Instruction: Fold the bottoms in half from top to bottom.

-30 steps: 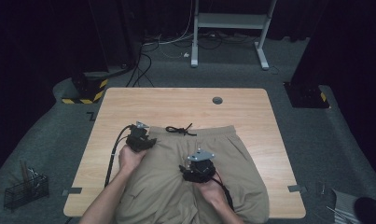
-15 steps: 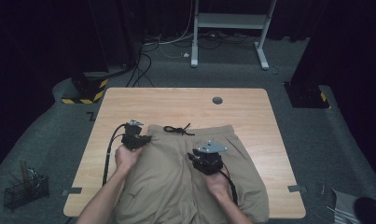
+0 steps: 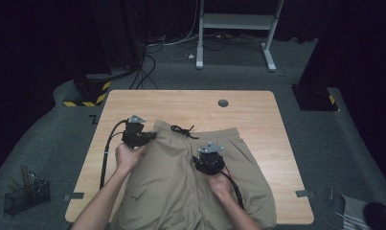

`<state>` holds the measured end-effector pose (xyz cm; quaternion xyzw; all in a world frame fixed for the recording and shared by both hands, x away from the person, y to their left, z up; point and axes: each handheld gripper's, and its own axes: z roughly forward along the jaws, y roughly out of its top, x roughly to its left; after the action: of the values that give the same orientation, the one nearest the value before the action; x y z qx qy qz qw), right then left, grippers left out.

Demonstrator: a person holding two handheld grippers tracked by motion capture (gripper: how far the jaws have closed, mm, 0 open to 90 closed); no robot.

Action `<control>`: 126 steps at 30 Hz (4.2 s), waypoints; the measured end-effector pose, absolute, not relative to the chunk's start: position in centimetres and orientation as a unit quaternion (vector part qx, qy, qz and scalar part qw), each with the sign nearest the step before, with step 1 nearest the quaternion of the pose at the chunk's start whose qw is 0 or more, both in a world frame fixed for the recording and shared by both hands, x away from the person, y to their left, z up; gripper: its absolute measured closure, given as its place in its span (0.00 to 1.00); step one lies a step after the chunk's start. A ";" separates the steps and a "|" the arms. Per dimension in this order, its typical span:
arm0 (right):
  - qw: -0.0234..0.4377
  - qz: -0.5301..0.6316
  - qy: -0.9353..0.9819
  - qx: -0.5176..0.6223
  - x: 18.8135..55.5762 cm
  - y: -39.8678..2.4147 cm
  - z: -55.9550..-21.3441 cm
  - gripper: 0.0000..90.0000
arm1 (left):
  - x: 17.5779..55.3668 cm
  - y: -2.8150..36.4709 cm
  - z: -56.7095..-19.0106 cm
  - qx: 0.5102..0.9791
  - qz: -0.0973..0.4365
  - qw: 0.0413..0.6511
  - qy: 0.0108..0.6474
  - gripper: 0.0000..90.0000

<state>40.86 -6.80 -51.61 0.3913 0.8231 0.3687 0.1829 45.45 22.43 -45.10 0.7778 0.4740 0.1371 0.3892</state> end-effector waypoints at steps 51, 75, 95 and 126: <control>0.201 0.350 0.817 0.411 40.8 -12.1 -52.3 0.54 | 46.1 20.1 -41.1 0.763 0.125 0.426 0.470 0.97; 0.203 0.349 0.817 0.412 40.8 -12.1 -52.4 0.54 | 48.1 11.1 -40.8 0.793 0.084 0.441 0.411 0.97; 0.204 0.348 0.817 0.412 40.8 -12.1 -52.3 0.53 | 50.1 6.0 -42.8 0.796 0.048 0.450 0.401 0.97; 0.209 0.347 0.816 0.412 40.7 -12.1 -52.4 0.52 | 50.6 3.4 -45.6 0.803 0.026 0.439 0.402 0.58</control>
<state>40.75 -12.06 -52.36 0.4121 0.8162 0.3469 0.2087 50.60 3.40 -45.58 0.8031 0.4024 0.0257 0.4386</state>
